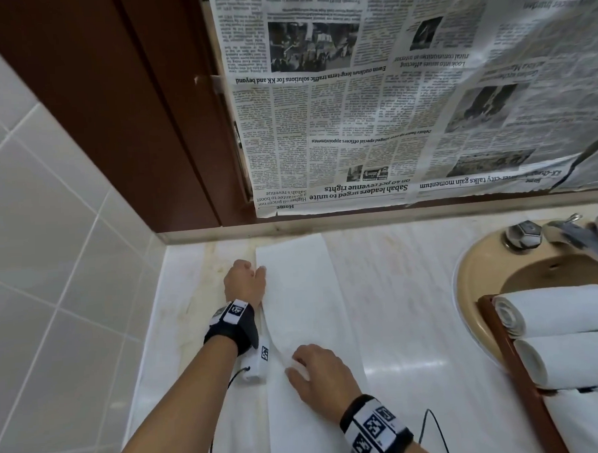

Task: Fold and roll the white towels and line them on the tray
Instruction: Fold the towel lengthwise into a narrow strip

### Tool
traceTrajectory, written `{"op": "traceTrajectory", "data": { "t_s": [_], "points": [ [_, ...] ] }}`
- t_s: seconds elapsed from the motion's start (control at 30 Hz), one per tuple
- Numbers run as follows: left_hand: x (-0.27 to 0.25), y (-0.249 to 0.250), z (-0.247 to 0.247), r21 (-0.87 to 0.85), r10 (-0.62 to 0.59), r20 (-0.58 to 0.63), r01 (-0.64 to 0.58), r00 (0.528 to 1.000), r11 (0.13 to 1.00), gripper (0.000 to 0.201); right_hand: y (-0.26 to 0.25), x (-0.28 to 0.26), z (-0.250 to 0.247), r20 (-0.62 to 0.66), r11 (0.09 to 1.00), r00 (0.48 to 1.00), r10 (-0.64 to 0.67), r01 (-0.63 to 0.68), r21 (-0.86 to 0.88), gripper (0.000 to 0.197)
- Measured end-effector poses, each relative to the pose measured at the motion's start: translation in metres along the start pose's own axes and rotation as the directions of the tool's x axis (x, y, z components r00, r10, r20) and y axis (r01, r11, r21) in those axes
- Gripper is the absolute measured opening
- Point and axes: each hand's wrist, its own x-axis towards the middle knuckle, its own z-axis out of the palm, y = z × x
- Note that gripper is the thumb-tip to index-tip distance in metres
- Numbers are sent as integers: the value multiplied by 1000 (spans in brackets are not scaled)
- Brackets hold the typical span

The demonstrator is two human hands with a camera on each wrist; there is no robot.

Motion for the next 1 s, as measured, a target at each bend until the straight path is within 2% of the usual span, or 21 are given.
{"op": "traceTrajectory", "data": {
  "t_s": [0.1, 0.17, 0.23, 0.37, 0.5, 0.7, 0.87, 1.0],
  "points": [
    [-33, -13, -9, 79, -32, 73, 26, 997, 996, 36, 14, -17, -5, -67, 995, 997, 23, -16, 103, 31],
    [-58, -25, -10, 146, -82, 165, 58, 983, 988, 34, 23, -29, -5, -1, 997, 999, 39, -39, 61, 29],
    [-76, -33, -6, 204, -88, 233, 40, 969, 978, 33, 24, -35, -1, 53, 999, 997, 49, -49, -19, 20],
    [-82, -35, -1, 196, -80, 196, 41, 977, 980, 25, 17, -32, -4, 48, 994, 994, 100, -98, -49, 16],
    [-84, -32, -5, 147, -75, 161, 52, 984, 988, 20, 17, -45, -9, 64, 991, 989, 135, -135, -11, 28],
    [-109, -40, -6, 162, -57, 237, 18, 970, 987, 23, 37, -92, -13, -12, 978, 980, 201, -200, 50, 22],
    [-128, -43, -8, 191, -31, 232, -14, 972, 982, 11, 36, -112, -11, -45, 972, 971, 235, -233, 40, 19],
    [-134, -46, -18, 153, -7, 225, -28, 974, 988, 18, 22, -133, -13, -76, 974, 971, 227, -226, 29, 14]
  ]
}}
